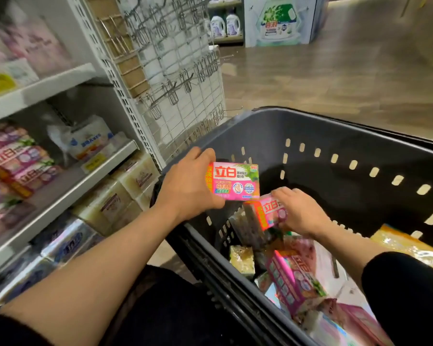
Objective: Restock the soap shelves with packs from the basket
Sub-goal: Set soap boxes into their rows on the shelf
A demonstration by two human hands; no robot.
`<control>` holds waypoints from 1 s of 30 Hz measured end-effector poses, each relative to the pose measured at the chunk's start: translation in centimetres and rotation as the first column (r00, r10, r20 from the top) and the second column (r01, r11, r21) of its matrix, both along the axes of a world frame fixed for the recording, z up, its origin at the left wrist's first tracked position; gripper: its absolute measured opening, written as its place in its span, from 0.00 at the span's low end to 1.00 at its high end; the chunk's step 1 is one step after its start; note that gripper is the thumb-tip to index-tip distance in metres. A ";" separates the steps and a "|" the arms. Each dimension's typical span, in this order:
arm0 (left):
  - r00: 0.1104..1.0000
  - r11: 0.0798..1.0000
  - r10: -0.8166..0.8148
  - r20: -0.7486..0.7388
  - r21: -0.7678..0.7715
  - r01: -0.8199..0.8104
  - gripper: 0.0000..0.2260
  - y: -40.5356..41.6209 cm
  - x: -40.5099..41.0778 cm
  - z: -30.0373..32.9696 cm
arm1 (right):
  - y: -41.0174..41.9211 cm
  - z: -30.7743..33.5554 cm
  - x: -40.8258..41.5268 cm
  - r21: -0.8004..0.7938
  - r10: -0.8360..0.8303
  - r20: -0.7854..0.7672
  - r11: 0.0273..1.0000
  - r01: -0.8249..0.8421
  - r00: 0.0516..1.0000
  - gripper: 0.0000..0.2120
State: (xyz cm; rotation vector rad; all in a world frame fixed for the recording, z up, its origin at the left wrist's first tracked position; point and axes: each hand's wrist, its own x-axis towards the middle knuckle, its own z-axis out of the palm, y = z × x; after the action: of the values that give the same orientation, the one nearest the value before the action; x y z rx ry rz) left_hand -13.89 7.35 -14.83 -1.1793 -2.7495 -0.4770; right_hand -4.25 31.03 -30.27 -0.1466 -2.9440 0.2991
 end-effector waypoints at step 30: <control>0.670 0.654 0.696 -0.260 0.614 -0.441 0.31 -46.2 9.6 2.2 | -40.3 19.4 -9.2 0.249 0.591 -0.656 0.757 -0.604 0.470 0.38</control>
State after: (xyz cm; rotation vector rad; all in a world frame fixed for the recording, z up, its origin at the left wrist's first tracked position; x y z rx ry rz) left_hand -4.33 -38.81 -12.60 -0.1761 -2.1659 -0.6515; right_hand -13.46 -9.29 -10.91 0.8536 -2.0867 0.3635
